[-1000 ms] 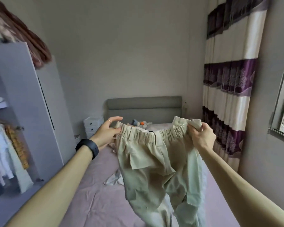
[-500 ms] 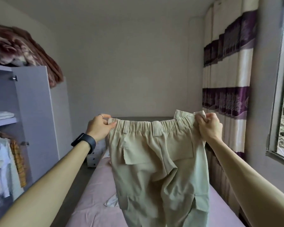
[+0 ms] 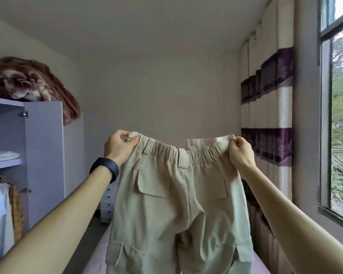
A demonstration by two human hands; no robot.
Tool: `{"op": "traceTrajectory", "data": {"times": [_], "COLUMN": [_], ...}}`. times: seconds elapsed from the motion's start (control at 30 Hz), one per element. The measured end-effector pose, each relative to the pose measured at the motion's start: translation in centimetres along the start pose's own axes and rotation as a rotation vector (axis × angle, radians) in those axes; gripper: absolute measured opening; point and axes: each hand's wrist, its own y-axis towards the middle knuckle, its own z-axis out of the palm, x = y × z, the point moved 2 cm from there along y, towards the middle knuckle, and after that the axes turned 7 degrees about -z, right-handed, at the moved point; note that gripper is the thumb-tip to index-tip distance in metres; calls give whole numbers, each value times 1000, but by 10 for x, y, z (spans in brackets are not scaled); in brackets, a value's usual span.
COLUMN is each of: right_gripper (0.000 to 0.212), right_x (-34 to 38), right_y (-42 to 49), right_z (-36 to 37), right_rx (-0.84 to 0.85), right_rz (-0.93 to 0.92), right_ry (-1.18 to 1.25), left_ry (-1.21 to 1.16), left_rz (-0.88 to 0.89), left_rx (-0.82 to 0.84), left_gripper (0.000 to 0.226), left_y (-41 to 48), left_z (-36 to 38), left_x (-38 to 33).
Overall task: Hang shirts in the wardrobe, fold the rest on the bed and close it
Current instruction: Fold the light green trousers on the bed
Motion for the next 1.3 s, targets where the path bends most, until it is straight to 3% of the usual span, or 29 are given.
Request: {"op": "traceTrajectory", "data": {"times": [0.13,0.23,0.3,0.33,0.4,0.53,0.77,0.9,1.13,1.23,1.3], "right_gripper": [55,78,94,90,61,31,37,31,8,9,8], "right_x": [7,0,-6,-10,-17,-22,-2,7,-1,-11,-14], "right_y": [-29,-43,-50,-53,-58,-58,-36,-24,-9,-8,-9], "right_z": [-7,-19,-24,-24,-23,-34,-60,-59,-59,-52,-42], "right_rx": [212,449,507,471,319,161,435,538,491,342,192], "right_rz": [-75,32,68,12,-145,-164,-149,-8,73,101,91], "right_ry": [45,293,250,111,-121,-139,-220,-28,38,-16,-206], "left_ry": [43,105,112,114,122,138,184,227,323,283,187], "left_rz": [13,-31,-45,-43,-35,-18,-3,43,70,17,-54], "left_rx": [-34,-35,-30,-24,-5,6,49,101,148,189,191], "left_gripper": [19,22,21,21,20,18,18,18,17,14,14], "left_y": [3,4,2,0,-5,-12,-21,-26,-22,-16,-16], "left_z": [-2,-6,-7,-6,-3,-6,-19,-16,-22,-22,-15], "left_x": [1,14,23,27,30,32,38,31,34,43,46]}}
